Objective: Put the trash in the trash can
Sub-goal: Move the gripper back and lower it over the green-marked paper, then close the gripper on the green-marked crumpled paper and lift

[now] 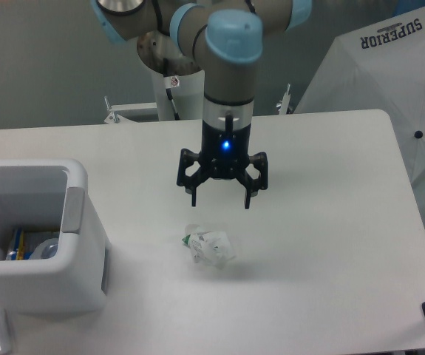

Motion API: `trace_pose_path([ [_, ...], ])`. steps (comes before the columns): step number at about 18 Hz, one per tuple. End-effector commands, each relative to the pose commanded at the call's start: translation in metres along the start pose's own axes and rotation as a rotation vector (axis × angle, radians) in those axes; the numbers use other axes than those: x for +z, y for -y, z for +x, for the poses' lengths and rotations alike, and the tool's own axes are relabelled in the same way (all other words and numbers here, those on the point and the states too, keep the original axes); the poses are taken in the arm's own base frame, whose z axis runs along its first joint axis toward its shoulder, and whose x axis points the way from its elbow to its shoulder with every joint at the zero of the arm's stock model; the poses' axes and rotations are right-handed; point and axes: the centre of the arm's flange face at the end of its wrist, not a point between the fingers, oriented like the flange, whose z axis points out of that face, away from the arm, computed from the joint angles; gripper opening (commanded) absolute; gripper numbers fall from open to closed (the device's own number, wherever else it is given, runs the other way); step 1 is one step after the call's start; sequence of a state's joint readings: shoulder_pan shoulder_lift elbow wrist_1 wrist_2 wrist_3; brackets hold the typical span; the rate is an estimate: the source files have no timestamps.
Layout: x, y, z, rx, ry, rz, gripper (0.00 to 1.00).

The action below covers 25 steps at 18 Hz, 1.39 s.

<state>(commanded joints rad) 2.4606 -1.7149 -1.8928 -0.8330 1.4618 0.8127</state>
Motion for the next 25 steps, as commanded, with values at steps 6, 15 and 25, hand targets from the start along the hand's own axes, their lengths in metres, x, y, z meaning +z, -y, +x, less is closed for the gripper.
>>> trace_pose_path([
  [6,0.060,-0.001,0.023,0.042,-0.069,-0.093,1.00],
  [15,0.128,0.011,0.051,0.122,-0.049,-0.174,1.00],
  [25,0.140,0.014,0.061,0.134,-0.065,-0.187,0.53],
])
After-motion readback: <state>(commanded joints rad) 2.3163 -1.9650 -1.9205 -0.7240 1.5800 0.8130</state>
